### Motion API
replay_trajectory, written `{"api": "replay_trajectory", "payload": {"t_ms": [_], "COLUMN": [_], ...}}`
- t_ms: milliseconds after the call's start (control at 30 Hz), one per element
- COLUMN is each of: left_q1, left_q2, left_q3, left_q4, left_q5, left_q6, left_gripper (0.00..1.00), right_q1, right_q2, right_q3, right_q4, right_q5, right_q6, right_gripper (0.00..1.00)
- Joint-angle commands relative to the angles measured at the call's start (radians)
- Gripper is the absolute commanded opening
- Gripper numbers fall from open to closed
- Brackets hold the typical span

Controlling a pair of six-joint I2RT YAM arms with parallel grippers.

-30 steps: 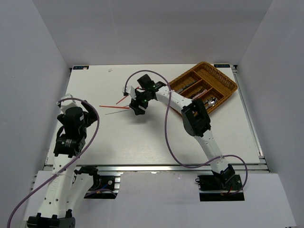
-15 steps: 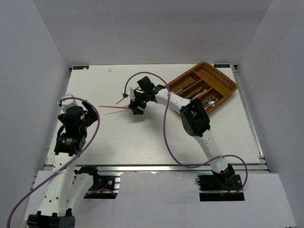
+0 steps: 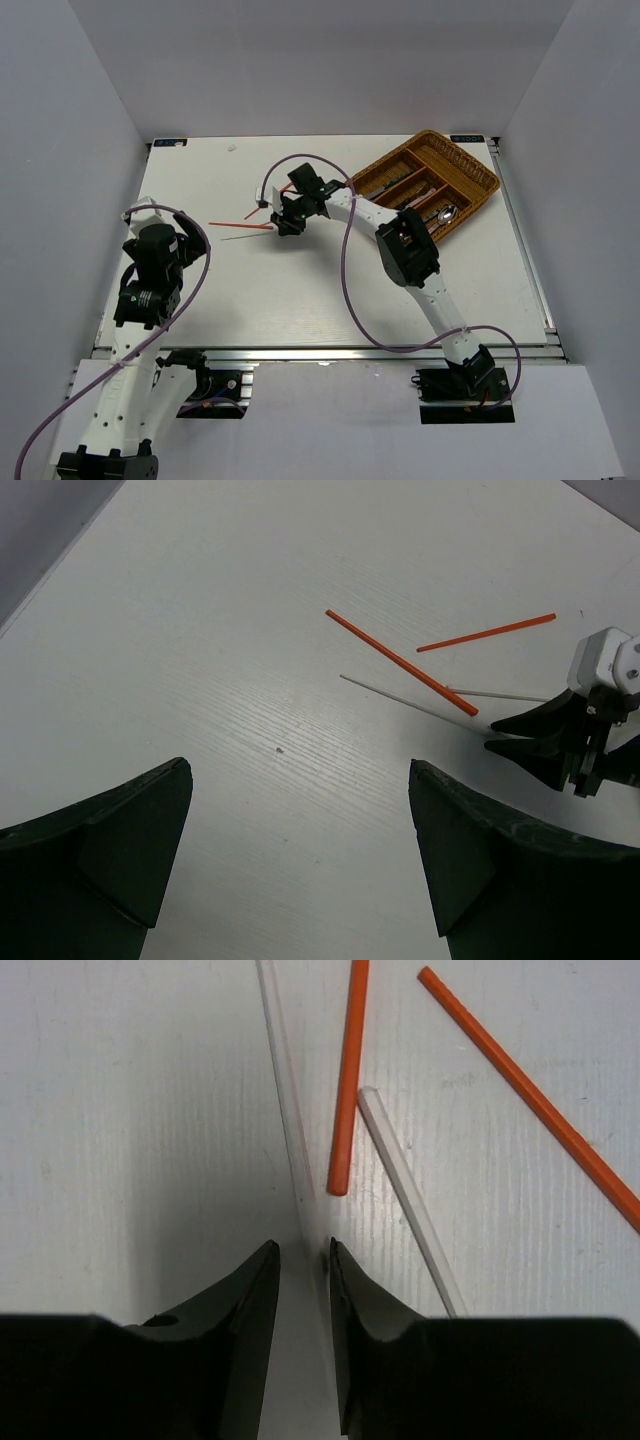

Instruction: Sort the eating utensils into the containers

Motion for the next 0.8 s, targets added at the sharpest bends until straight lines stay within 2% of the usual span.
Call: {"api": "replay_trajectory", "payload": {"t_ms": [0,100,233,433,567,767], "left_q1": [-0.005,-0.005,-0.005,-0.006,-0.007,-0.014], "left_q2": [-0.020,-0.028,-0.038,-0.052,-0.058,-0.074], "left_q3": [-0.001,-0.001,-0.001,-0.001,-0.001,-0.003], "left_q4": [0.011,0.010,0.010,0.010,0.008,0.006], "left_q5": [0.007,0.000,-0.006,-0.009,-0.010,-0.013], "left_q6": [0.005,0.004,0.002,0.001,-0.001,-0.003], "left_gripper": [0.98,0.98,0.98,0.98,0.98,0.98], "right_q1": [0.033,0.083,0.154,0.208,0.231,0.235], "right_q2": [-0.026,-0.083,-0.103,-0.100,-0.089,-0.002], "right_q3": [-0.109,-0.239,-0.324,-0.396,-0.392,-0.231], "right_q4": [-0.097,-0.025,0.012,0.047,0.021,-0.188], "right_q5": [0.063,0.154,0.244,0.339,0.366,0.348], "right_q6": [-0.046,-0.060,-0.070,-0.029,0.002,0.072], "right_gripper": [0.32,0.28,0.24,0.25,0.31,0.16]}}
